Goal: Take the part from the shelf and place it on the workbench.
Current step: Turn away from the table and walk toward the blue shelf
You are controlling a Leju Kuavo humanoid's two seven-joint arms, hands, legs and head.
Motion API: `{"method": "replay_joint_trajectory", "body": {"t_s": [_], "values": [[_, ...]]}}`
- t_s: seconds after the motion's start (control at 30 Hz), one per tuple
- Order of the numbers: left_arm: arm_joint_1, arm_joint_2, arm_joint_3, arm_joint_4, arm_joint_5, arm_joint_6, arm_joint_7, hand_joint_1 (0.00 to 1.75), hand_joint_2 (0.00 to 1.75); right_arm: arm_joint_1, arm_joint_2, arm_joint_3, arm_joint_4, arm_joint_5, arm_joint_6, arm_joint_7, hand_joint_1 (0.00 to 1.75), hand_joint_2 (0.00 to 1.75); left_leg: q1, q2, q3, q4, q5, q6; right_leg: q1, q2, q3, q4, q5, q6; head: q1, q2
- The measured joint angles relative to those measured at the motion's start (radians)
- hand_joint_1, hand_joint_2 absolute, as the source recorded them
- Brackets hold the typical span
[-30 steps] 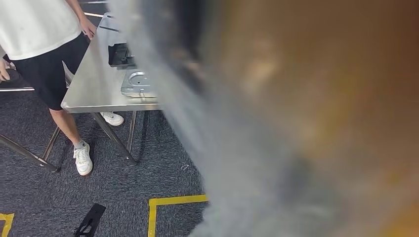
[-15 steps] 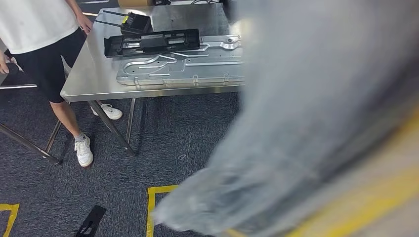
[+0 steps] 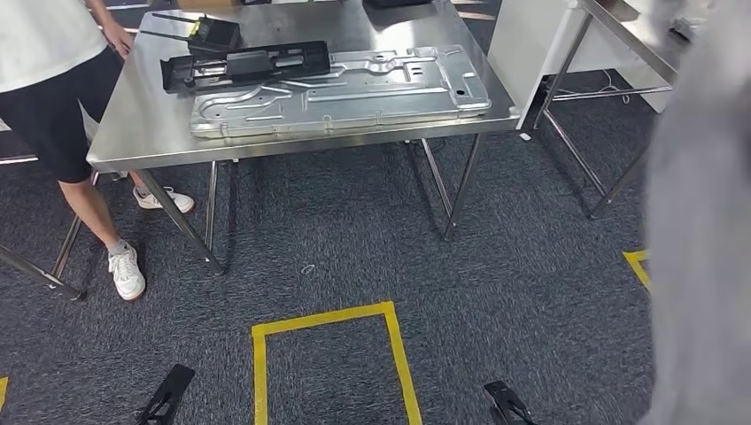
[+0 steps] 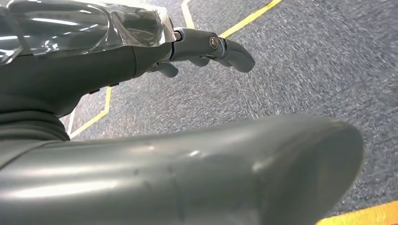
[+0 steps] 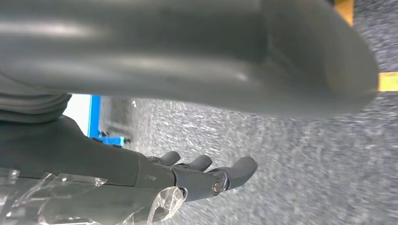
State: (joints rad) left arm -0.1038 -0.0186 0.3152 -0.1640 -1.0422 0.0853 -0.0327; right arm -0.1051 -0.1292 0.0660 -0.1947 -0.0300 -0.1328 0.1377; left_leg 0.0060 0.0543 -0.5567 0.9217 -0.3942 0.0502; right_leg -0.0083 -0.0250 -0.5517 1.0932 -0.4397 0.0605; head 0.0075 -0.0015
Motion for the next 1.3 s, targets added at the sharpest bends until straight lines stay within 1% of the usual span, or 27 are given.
{"method": "replay_joint_trajectory", "body": {"t_s": [0.03,0.07,0.1,0.13,0.2,0.27,0.33,0.37,0.4,0.43,0.5,0.53,0.57,0.6,0.67,0.7,0.77,0.83,0.87,0.9,0.93,1.0,1.03,1.07,1.13,1.27,1.3], "values": [[0.000,0.000,0.000,0.000,0.000,0.001,0.000,0.00,0.00,-0.002,-0.001,0.000,0.000,0.000,0.000,0.000,0.00,0.00,-0.001,0.008,-0.003,0.002,0.005,-0.006,0.004,-0.014,0.054,-0.082,-0.011,-0.005,0.003,0.000],[-0.001,-0.001,0.000,0.000,0.000,0.001,0.000,0.00,0.00,-0.005,-0.001,0.000,0.000,0.000,0.000,0.000,0.00,0.00,-0.002,0.016,-0.006,0.003,0.010,-0.012,0.008,-0.023,0.089,-0.144,-0.028,-0.012,0.004,0.000],[-0.002,-0.001,0.000,0.000,0.000,0.002,0.000,0.00,0.00,-0.008,-0.001,-0.001,0.000,0.000,0.000,0.000,0.00,0.00,-0.003,0.026,-0.009,0.004,0.015,-0.018,0.013,-0.023,0.104,-0.180,-0.043,-0.018,0.006,0.000],[-0.004,-0.002,0.000,0.000,0.000,0.002,0.000,0.00,0.00,-0.008,-0.002,-0.002,0.001,0.000,0.000,0.000,0.00,0.00,-0.003,0.035,-0.012,0.006,0.020,-0.023,0.013,-0.015,0.102,-0.192,-0.045,-0.026,0.006,0.000],[-0.004,-0.002,-0.001,0.000,0.000,0.002,0.000,0.00,0.00,-0.006,-0.001,-0.004,0.002,0.001,0.000,0.001,0.00,0.00,0.001,0.023,-0.025,0.029,0.001,-0.034,0.010,0.000,0.091,-0.192,-0.036,-0.041,0.006,0.000],[0.000,-0.003,0.000,0.000,0.000,0.002,0.001,0.00,0.00,-0.002,0.000,-0.005,0.004,0.003,0.000,0.003,0.00,0.00,0.004,-0.018,-0.062,0.129,-0.075,-0.042,0.008,0.013,0.080,-0.193,-0.024,-0.054,0.005,0.000],[0.004,-0.003,0.000,0.000,0.000,0.002,0.002,0.00,0.00,-0.001,0.001,-0.005,0.006,0.006,0.000,0.005,0.00,0.00,0.003,-0.040,-0.113,0.274,-0.151,-0.044,0.010,0.029,0.066,-0.190,-0.012,-0.060,0.004,0.000],[0.005,-0.003,0.000,0.000,-0.001,0.002,0.002,0.00,0.00,0.000,0.001,-0.005,0.006,0.007,0.000,0.006,0.00,0.00,0.003,-0.043,-0.124,0.319,-0.165,-0.044,0.012,0.039,0.058,-0.188,-0.008,-0.061,0.004,0.000],[0.005,-0.003,0.000,0.000,-0.002,0.002,0.002,0.00,0.00,0.000,0.001,-0.005,0.006,0.008,0.000,0.007,0.00,0.00,0.003,-0.044,-0.115,0.321,-0.158,-0.043,0.012,0.050,0.052,-0.186,-0.004,-0.061,0.004,0.000],[0.005,-0.004,0.000,0.000,-0.003,0.001,0.002,0.00,0.00,0.001,0.001,-0.005,0.006,0.009,0.000,0.008,0.00,0.00,0.003,-0.047,-0.086,0.281,-0.134,-0.040,0.013,0.062,0.046,-0.183,-0.001,-0.060,0.004,0.000],[0.004,-0.004,0.000,0.000,-0.004,0.001,0.002,0.00,0.00,0.000,0.002,-0.005,0.007,0.010,0.000,0.011,0.00,0.00,0.003,-0.075,0.009,0.126,-0.078,-0.031,0.014,0.084,0.039,-0.178,0.003,-0.056,0.004,0.000],[0.004,-0.004,-0.001,0.000,-0.004,0.001,0.002,0.00,0.00,0.000,0.003,-0.005,0.007,0.010,0.000,0.011,0.00,0.00,0.003,-0.093,0.046,0.060,-0.061,-0.026,0.014,0.094,0.035,-0.176,0.006,-0.053,0.004,0.000],[0.004,-0.004,-0.001,0.000,-0.004,0.001,0.002,0.00,0.00,-0.001,0.004,-0.006,0.007,0.011,0.000,0.012,0.00,0.00,0.003,-0.106,0.066,0.019,-0.054,-0.021,0.014,0.103,0.030,-0.174,0.009,-0.049,0.004,0.000],[0.004,-0.004,-0.001,0.000,-0.004,0.001,0.002,0.00,0.00,-0.001,0.004,-0.006,0.007,0.011,0.000,0.012,0.00,0.00,0.002,-0.111,0.072,0.004,-0.056,-0.018,0.014,0.113,0.023,-0.173,0.014,-0.043,0.004,0.000],[0.004,-0.005,-0.001,0.000,-0.004,0.001,0.002,0.00,0.00,0.002,0.003,-0.006,0.008,0.012,-0.001,0.013,0.00,0.00,0.004,-0.095,0.065,-0.001,-0.050,-0.013,0.011,0.126,0.013,-0.168,0.018,-0.033,0.004,0.000],[0.002,-0.006,0.000,0.000,-0.004,0.001,0.002,0.00,0.00,0.004,0.002,-0.006,0.009,0.014,-0.001,0.014,0.00,0.00,0.006,-0.086,0.063,-0.003,-0.047,-0.007,0.012,0.116,0.004,-0.154,0.007,-0.028,0.005,0.000],[0.001,-0.008,0.000,0.000,-0.004,0.002,0.002,0.00,0.00,0.003,0.001,-0.006,0.011,0.016,-0.002,0.016,0.00,0.00,0.009,-0.067,0.059,-0.007,-0.041,0.003,0.011,0.074,-0.039,-0.061,-0.049,-0.017,0.008,0.000],[0.005,-0.008,0.000,0.000,-0.005,0.002,0.002,0.00,0.00,0.001,0.002,-0.006,0.011,0.018,-0.001,0.017,0.00,0.00,0.007,-0.045,0.054,-0.006,-0.038,0.007,0.007,0.041,-0.107,0.092,-0.118,-0.005,0.010,0.000],[0.006,-0.008,0.000,0.000,-0.005,0.002,0.002,0.00,0.00,0.001,0.003,-0.005,0.011,0.019,0.000,0.018,0.00,0.00,0.006,-0.034,0.052,-0.006,-0.037,0.008,0.004,0.037,-0.129,0.143,-0.133,-0.001,0.010,0.000],[0.006,-0.008,0.000,0.000,-0.005,0.002,0.002,0.00,0.00,0.002,0.003,-0.005,0.011,0.019,0.002,0.018,0.00,0.00,0.006,-0.023,0.051,-0.005,-0.036,0.008,0.001,0.034,-0.130,0.156,-0.130,0.002,0.010,0.000],[0.006,-0.008,0.000,0.000,-0.005,0.001,0.002,0.00,0.00,0.003,0.004,-0.005,0.012,0.021,0.003,0.018,0.00,0.00,0.006,-0.013,0.051,-0.005,-0.036,0.007,-0.001,0.030,-0.108,0.120,-0.106,0.003,0.010,0.000],[0.005,-0.009,0.000,0.000,-0.007,0.001,0.003,0.00,0.00,0.002,0.003,-0.005,0.012,0.025,0.005,0.017,0.00,0.00,0.005,0.006,0.053,-0.005,-0.036,0.004,-0.002,0.002,-0.020,-0.037,-0.041,0.002,0.010,0.000],[0.004,-0.009,0.000,0.000,-0.007,0.001,0.004,0.00,0.00,0.000,0.003,-0.005,0.013,0.029,0.006,0.016,0.00,0.00,0.002,0.014,0.053,-0.004,-0.036,0.000,0.001,-0.013,0.016,-0.108,-0.018,-0.001,0.010,0.000],[0.003,-0.009,0.000,0.000,-0.008,0.001,0.004,0.00,0.00,-0.003,0.003,-0.005,0.013,0.033,0.008,0.015,0.00,0.00,-0.001,0.023,0.052,-0.002,-0.036,-0.005,0.004,-0.024,0.036,-0.152,-0.007,-0.005,0.009,0.000],[0.003,-0.009,0.000,0.000,-0.007,0.001,0.006,0.00,0.00,-0.004,0.003,-0.005,0.013,0.039,0.012,0.014,0.00,0.00,-0.006,0.036,0.048,0.000,-0.035,-0.013,0.007,-0.021,0.036,-0.169,-0.004,-0.014,0.007,0.000],[0.002,-0.009,0.000,0.000,-0.007,0.001,0.006,0.00,0.00,-0.001,0.003,-0.005,0.014,0.041,0.015,0.014,0.00,0.00,-0.005,0.045,0.047,0.001,-0.034,-0.017,0.008,-0.012,0.031,-0.169,-0.001,-0.020,0.007,0.000],[0.003,-0.010,0.000,0.000,-0.007,0.001,0.007,0.00,0.00,0.000,0.003,-0.005,0.014,0.043,0.016,0.014,0.00,0.00,-0.002,0.027,0.034,0.030,-0.056,-0.022,0.007,-0.004,0.028,-0.170,0.004,-0.028,0.006,0.000]]}}
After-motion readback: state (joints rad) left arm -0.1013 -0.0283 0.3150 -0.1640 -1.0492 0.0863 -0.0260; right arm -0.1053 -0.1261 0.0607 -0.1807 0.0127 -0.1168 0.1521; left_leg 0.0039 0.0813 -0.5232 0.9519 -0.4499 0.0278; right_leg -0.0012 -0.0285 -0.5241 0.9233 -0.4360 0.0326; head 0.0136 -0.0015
